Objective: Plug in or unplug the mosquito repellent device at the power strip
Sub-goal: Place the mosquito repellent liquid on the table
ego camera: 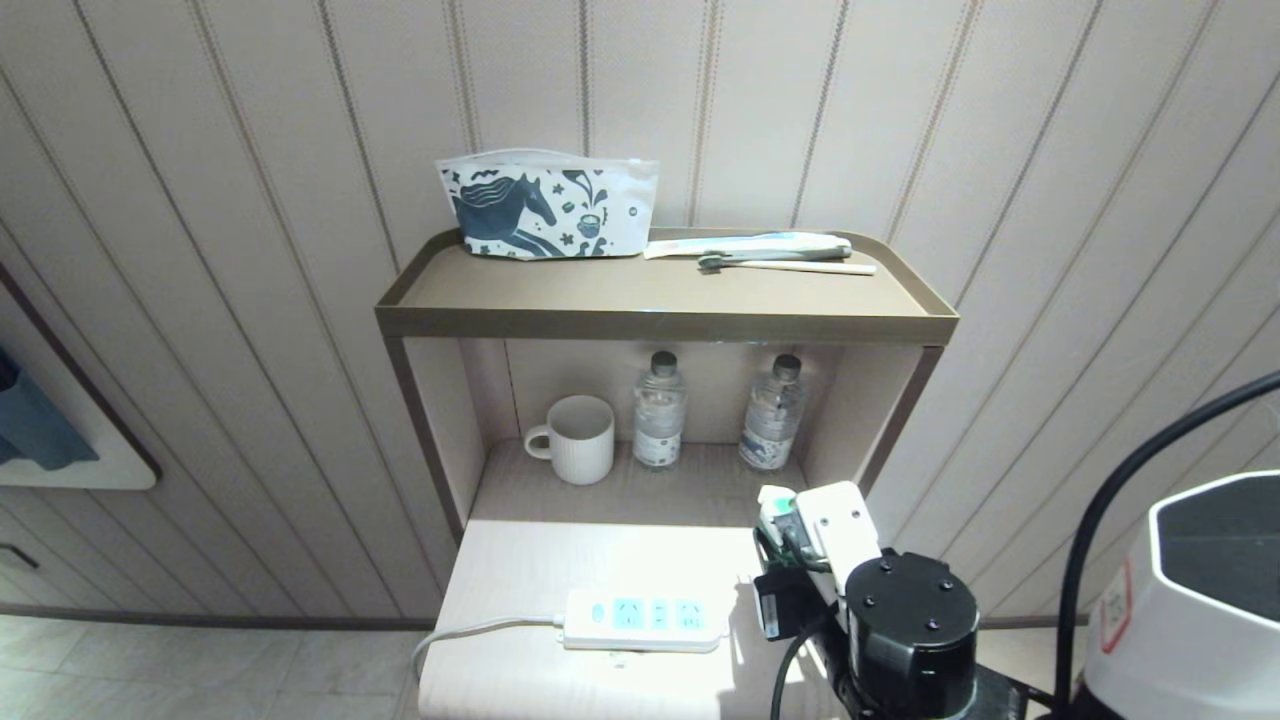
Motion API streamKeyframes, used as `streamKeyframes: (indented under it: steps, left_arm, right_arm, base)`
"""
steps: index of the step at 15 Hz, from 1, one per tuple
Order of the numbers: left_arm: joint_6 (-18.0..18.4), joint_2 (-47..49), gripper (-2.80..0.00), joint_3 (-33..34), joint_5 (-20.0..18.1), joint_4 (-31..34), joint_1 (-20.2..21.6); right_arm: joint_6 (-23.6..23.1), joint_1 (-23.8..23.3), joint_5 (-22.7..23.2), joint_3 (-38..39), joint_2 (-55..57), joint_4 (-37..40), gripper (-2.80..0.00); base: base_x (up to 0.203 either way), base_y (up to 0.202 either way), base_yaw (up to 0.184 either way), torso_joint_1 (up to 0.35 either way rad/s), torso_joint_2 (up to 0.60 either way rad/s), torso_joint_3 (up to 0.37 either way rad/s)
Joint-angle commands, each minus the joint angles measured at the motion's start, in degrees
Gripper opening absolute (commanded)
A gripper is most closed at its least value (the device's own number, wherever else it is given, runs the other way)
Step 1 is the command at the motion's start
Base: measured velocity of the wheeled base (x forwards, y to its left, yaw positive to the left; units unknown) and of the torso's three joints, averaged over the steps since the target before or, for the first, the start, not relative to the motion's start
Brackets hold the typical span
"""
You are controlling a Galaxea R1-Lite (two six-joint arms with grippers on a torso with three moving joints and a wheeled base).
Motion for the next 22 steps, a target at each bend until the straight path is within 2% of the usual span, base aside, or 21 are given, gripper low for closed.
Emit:
streamKeyframes:
  steps: [1, 4, 9, 16, 22]
  left_arm:
    - [0.0, 0.1, -2.80, 0.0, -0.1, 0.0, 0.0]
    - [0.0, 0.1, -2.80, 0.0, 0.0, 0.0, 0.0]
    - [0.0, 0.1, -2.80, 0.0, 0.0, 0.0, -0.1]
    - [0.0, 0.1, -2.80, 0.0, 0.0, 0.0, 0.0]
    - [0.0, 0.1, -2.80, 0.0, 0.0, 0.0, 0.0]
  right_arm:
    - [-0.2, 0.0, 0.0, 1.4, -1.2, -1.2, -2.80]
    - [-0.7, 0.0, 2.6, 4.7, -1.1, -5.3, -2.80]
    - [0.3, -0.2, 3.0, 6.1, -1.5, -6.0, -2.80]
    - [0.9, -1.0, 3.3, 10.2, -4.1, -7.4, -2.80]
    - [2.4, 1.5, 3.3, 12.6, -5.7, -7.5, -2.80]
  base:
    - [0.000, 0.000, 0.000, 0.000, 0.00, 0.000]
    - [0.000, 0.000, 0.000, 0.000, 0.00, 0.000]
    - [0.000, 0.000, 0.000, -0.021, 0.05, 0.026]
    - [0.000, 0.000, 0.000, -0.183, 0.41, 0.212]
    - [0.000, 0.000, 0.000, -0.244, 0.55, 0.300]
